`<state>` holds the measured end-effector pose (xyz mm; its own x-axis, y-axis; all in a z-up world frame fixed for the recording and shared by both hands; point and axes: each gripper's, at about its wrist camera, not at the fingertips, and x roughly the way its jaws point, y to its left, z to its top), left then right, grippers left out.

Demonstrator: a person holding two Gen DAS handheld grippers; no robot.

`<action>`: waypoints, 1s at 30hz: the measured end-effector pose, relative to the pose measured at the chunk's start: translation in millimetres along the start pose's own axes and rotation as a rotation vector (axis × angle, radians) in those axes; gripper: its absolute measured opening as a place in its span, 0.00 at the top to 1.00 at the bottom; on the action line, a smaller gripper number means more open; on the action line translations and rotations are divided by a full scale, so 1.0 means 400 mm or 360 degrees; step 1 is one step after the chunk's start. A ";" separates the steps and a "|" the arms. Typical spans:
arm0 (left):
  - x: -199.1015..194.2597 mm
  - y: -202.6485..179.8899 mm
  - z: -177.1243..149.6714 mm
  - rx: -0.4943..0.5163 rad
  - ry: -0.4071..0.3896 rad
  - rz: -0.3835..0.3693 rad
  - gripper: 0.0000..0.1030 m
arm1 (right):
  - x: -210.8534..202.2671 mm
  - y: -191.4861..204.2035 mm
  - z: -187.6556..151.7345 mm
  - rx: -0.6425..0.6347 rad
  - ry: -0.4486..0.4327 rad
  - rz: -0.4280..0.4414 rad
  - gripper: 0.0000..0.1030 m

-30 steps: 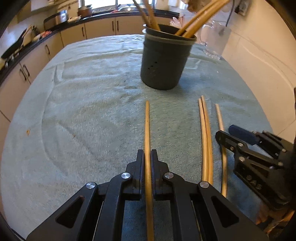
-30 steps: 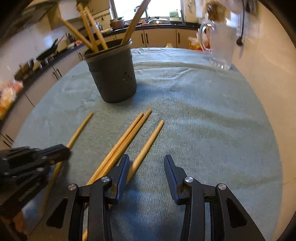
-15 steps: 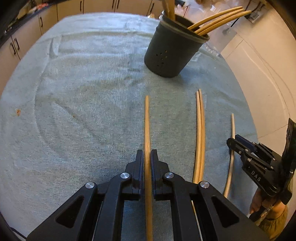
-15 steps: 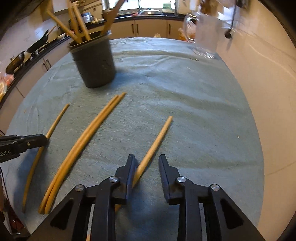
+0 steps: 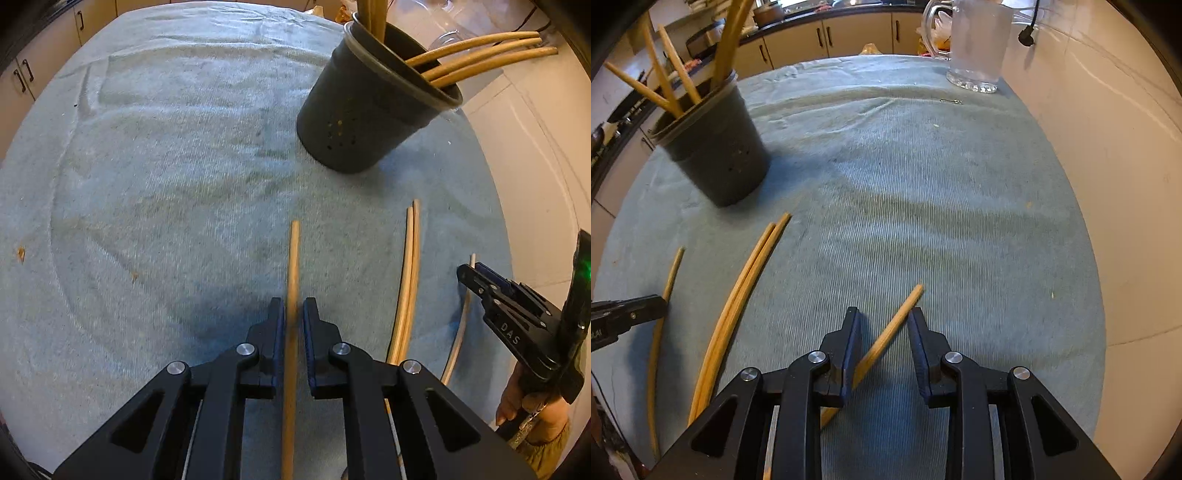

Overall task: Organize utensils
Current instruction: 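Close the left tool on a chopstick while the right tool grasps another chopstick, then carry the chopstick in the left tool over the cup while the right tool carries its chopstick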

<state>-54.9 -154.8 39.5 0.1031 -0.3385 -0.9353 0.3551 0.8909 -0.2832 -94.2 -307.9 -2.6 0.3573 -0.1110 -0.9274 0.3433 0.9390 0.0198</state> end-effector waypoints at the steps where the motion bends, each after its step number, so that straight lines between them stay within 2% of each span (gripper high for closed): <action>1: 0.001 -0.002 0.005 0.0000 -0.0001 -0.0002 0.91 | 0.001 0.002 0.005 0.0001 0.0011 -0.0011 0.72; 5: 0.019 -0.013 0.025 -0.0018 -0.0014 -0.0023 0.91 | 0.011 0.018 0.037 -0.0005 0.0070 -0.0061 0.72; 6: 0.020 -0.014 0.027 -0.0016 -0.0030 -0.0032 0.91 | 0.013 0.018 0.042 0.0010 0.0080 -0.0040 0.76; 8: 0.022 -0.021 0.024 0.0016 -0.0084 -0.0017 0.95 | 0.012 0.021 0.044 0.0016 0.0076 -0.0007 0.90; 12: 0.005 -0.029 -0.005 0.0049 -0.0243 -0.0050 0.95 | -0.002 0.019 0.023 0.0065 0.0009 0.0136 0.95; 17: -0.098 -0.047 -0.037 0.0083 -0.0444 -0.0083 0.95 | -0.101 0.009 -0.002 0.0095 -0.0224 0.0313 0.95; 19: -0.151 -0.047 -0.054 0.0110 -0.0546 -0.0074 0.95 | -0.161 0.012 -0.014 0.0072 -0.0363 0.0358 0.95; 24: -0.262 -0.074 -0.113 0.0181 -0.0809 -0.0022 0.95 | -0.293 0.031 -0.047 0.0012 -0.0656 0.0392 0.95; 30: -0.308 -0.125 -0.170 0.0252 -0.0953 0.0060 0.95 | -0.391 0.055 -0.104 0.0001 -0.0909 0.0402 0.95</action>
<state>-148.6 -136.8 154.4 0.6051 -0.4599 -0.6498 0.4701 0.8652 -0.1745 -178.7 -256.4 127.3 0.8356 -0.0422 -0.5477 0.1880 0.9588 0.2131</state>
